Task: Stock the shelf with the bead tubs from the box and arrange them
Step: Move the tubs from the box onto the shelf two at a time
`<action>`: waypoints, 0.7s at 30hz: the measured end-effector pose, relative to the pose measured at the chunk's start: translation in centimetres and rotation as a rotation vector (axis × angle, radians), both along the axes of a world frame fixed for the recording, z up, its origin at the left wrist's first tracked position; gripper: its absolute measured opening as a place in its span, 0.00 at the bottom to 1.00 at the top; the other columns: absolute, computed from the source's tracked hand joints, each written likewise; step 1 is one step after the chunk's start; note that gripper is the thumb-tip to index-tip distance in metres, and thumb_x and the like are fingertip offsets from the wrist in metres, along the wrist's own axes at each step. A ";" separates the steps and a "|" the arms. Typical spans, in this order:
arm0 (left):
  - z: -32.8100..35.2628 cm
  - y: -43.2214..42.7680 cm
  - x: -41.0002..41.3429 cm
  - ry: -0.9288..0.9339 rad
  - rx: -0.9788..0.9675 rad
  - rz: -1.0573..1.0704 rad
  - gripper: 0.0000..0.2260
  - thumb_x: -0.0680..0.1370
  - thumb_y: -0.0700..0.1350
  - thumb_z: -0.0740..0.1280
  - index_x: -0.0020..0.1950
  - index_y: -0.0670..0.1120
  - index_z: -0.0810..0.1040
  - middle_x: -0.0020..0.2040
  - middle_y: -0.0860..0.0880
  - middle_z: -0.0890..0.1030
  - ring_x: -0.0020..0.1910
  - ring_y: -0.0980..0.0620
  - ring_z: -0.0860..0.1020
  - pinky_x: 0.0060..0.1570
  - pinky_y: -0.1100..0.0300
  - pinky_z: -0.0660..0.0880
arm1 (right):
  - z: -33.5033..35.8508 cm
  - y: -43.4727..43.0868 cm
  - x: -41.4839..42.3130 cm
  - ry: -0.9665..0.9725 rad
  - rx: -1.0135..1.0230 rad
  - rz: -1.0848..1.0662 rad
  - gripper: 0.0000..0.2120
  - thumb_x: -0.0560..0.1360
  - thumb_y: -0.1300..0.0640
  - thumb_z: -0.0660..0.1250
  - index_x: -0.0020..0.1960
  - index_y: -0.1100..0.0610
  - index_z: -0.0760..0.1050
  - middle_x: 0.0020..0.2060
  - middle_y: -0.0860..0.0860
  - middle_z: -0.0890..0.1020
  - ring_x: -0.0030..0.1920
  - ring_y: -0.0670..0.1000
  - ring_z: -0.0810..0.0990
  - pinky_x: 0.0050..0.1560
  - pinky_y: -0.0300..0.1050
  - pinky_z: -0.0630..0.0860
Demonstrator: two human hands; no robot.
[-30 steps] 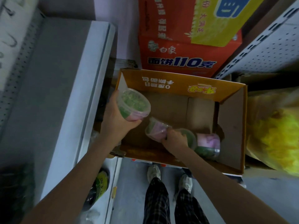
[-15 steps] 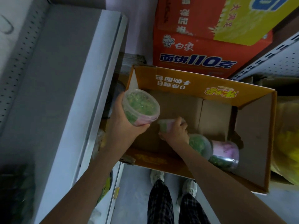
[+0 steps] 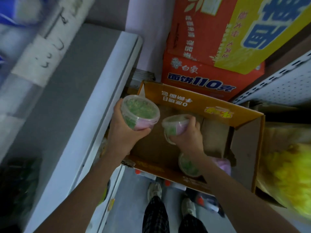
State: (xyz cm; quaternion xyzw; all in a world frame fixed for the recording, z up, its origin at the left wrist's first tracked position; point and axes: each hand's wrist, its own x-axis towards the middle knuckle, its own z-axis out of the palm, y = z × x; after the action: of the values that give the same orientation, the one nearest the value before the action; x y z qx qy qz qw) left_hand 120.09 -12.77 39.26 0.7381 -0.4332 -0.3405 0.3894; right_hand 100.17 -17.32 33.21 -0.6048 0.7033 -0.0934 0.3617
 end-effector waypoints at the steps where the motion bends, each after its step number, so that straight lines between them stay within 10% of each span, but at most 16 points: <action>1: 1.1 0.3 -0.3 0.004 -0.022 0.025 0.51 0.57 0.49 0.82 0.72 0.57 0.56 0.67 0.56 0.68 0.67 0.54 0.68 0.64 0.47 0.72 | 1.5 0.0 -0.3 -0.027 -0.031 0.010 0.46 0.60 0.46 0.78 0.69 0.49 0.55 0.64 0.52 0.67 0.64 0.57 0.70 0.61 0.60 0.72; 11: 15.4 5.8 -2.6 -0.159 -0.304 0.241 0.47 0.56 0.52 0.81 0.68 0.53 0.59 0.59 0.58 0.73 0.57 0.65 0.74 0.53 0.74 0.71 | 17.4 0.5 -3.0 -0.318 -0.371 0.194 0.43 0.59 0.52 0.81 0.68 0.55 0.62 0.60 0.51 0.71 0.58 0.48 0.71 0.53 0.40 0.69; 15: 21.0 9.9 -3.2 -0.234 -0.382 0.333 0.51 0.56 0.52 0.81 0.73 0.47 0.56 0.63 0.54 0.73 0.62 0.60 0.73 0.59 0.63 0.74 | 22.9 1.5 -3.0 -0.464 -0.407 0.279 0.43 0.58 0.54 0.81 0.68 0.52 0.63 0.61 0.50 0.70 0.60 0.49 0.71 0.55 0.41 0.70; 21: 29.0 15.8 -4.7 -0.366 -0.511 0.573 0.51 0.59 0.45 0.82 0.73 0.43 0.56 0.64 0.54 0.68 0.61 0.64 0.67 0.56 0.78 0.63 | 30.5 4.0 -2.6 -0.614 -0.495 0.359 0.41 0.57 0.54 0.81 0.64 0.46 0.63 0.60 0.48 0.71 0.57 0.49 0.72 0.54 0.45 0.73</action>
State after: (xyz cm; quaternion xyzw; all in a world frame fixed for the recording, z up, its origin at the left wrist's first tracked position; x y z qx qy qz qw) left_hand 115.41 3.02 68.30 0.7565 -0.3432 0.0364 0.5555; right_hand 97.58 -13.30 63.67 -0.7303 0.4031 -0.3704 0.4086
